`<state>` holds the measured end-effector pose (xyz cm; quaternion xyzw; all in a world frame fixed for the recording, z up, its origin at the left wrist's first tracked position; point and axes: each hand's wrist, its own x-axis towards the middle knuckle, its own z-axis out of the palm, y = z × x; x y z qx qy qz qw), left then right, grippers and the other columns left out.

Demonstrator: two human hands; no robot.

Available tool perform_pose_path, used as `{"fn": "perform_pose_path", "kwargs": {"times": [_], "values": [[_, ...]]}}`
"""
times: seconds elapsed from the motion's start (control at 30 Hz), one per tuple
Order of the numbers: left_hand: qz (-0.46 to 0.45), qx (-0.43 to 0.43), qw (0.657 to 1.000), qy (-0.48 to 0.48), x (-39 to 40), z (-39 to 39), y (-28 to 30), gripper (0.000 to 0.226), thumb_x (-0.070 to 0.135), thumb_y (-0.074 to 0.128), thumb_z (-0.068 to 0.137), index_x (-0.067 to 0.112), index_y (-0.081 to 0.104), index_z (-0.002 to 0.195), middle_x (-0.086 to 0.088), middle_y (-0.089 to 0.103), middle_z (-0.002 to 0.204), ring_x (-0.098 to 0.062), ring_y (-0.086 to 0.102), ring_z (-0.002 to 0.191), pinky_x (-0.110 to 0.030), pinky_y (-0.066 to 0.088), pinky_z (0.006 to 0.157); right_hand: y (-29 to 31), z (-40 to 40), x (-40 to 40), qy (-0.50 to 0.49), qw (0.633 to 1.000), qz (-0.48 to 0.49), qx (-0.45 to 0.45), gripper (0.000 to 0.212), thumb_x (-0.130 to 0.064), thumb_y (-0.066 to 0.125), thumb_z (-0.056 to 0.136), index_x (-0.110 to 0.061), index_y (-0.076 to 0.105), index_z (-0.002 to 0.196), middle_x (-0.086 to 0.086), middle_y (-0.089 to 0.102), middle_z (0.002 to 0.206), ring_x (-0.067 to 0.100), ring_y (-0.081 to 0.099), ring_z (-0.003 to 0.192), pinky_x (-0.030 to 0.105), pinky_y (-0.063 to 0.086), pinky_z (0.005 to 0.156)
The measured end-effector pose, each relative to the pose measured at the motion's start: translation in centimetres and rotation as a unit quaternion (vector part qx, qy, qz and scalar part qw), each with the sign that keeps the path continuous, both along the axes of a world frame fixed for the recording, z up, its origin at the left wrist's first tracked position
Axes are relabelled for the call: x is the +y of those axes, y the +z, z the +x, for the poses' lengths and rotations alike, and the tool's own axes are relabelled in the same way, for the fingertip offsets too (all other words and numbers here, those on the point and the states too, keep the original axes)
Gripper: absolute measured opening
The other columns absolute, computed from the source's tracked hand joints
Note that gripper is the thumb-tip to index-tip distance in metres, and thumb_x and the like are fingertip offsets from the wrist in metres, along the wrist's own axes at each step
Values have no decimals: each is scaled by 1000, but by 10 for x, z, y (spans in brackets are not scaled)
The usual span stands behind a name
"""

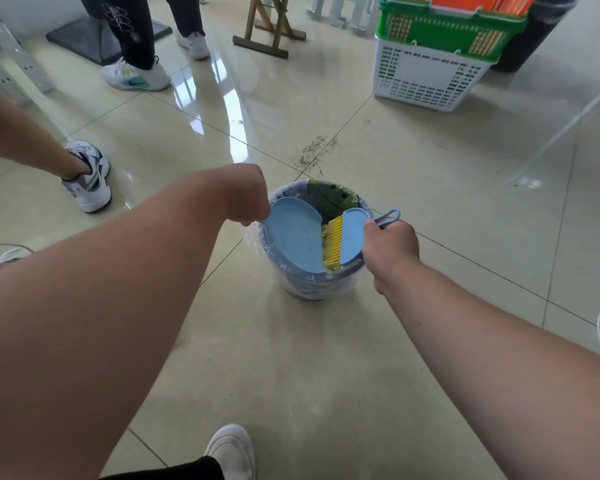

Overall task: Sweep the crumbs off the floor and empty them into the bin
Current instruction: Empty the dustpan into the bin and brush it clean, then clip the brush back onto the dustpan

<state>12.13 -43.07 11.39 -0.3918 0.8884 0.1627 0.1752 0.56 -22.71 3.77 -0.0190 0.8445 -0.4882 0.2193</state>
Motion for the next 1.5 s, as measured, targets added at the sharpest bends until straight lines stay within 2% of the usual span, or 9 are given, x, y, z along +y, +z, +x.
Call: {"fn": "perform_pose_path", "kwargs": {"times": [0.17, 0.33, 0.43, 0.53, 0.67, 0.87, 0.97, 1.13, 1.5], "values": [[24, 15, 1000, -2, -2, 0, -12, 17, 10, 64, 84, 4, 80, 86, -9, 80, 85, -26, 73, 74, -32, 56, 63, 10, -7, 8, -24, 998, -52, 32, 29, -35, 59, 97, -8, 69, 88, 2, 68, 76, 23, 68, 72, 32, 56, 64], [104, 61, 993, -17, 25, -15, -4, 23, 11, 59, 101, 14, 74, 118, 2, 69, 90, -12, 65, 71, -16, 56, 52, 31, -15, 20, -19, 992, -93, 89, 22, -35, 62, 96, -17, 69, 86, 0, 74, 81, 20, 74, 80, 43, 64, 77], [108, 43, 989, -95, 47, -23, 1, 23, 21, 62, 100, 15, 77, 116, 7, 69, 101, -15, 67, 102, -22, 56, 87, 49, -25, 36, 3, 986, -77, 145, 21, -36, 59, 98, -20, 70, 91, -2, 73, 82, 19, 72, 78, 33, 61, 69], [167, 93, 981, -31, 72, -35, 14, 19, 16, 64, 99, 20, 78, 111, 2, 74, 111, -20, 69, 110, -32, 58, 95, 69, -38, 62, 31, 979, -40, 199, 21, -35, 58, 96, -18, 70, 91, -4, 70, 78, 17, 67, 72, 28, 52, 64], [309, 174, 935, 4, 111, -51, 27, 35, -6, 58, 93, 13, 75, 69, -11, 73, 73, -22, 71, 64, -23, 55, 54, 91, -43, 109, 103, 962, 24, 251, 6, -23, 60, 92, -20, 65, 92, -8, 62, 72, 8, 56, 64, 24, 42, 57], [488, 250, 835, 46, 190, -76, 40, 15, -8, 65, 98, -13, 71, 111, -25, 73, 106, -15, 79, 85, -18, 62, 72, 108, -42, 172, 197, 909, 108, 351, 21, -18, 62, 94, -19, 73, 111, 3, 67, 95, 23, 59, 88, 33, 47, 76], [596, 277, 747, 101, 225, -88, 46, 20, -4, 57, 104, -20, 66, 111, -35, 68, 117, -37, 77, 101, -35, 65, 86, 118, -43, 204, 194, 899, 114, 376, 18, -17, 67, 92, -12, 75, 107, 8, 70, 98, 27, 61, 93, 40, 51, 84], [653, 305, 683, 120, 264, -91, 51, 31, 9, 55, 108, -21, 64, 115, -37, 68, 120, -40, 75, 97, -37, 64, 89, 127, -44, 247, 198, 892, 121, 387, 17, -24, 72, 92, -17, 77, 107, 5, 72, 102, 25, 62, 96, 40, 53, 84], [683, 289, 665, 85, 324, -87, 14, 28, 0, 61, 103, -13, 67, 126, -30, 71, 125, -32, 74, 112, -30, 60, 93, 96, -41, 293, 224, 880, 200, 368, 37, -12, 54, 100, -13, 65, 135, 4, 63, 138, 29, 51, 127, 38, 42, 108]]}}
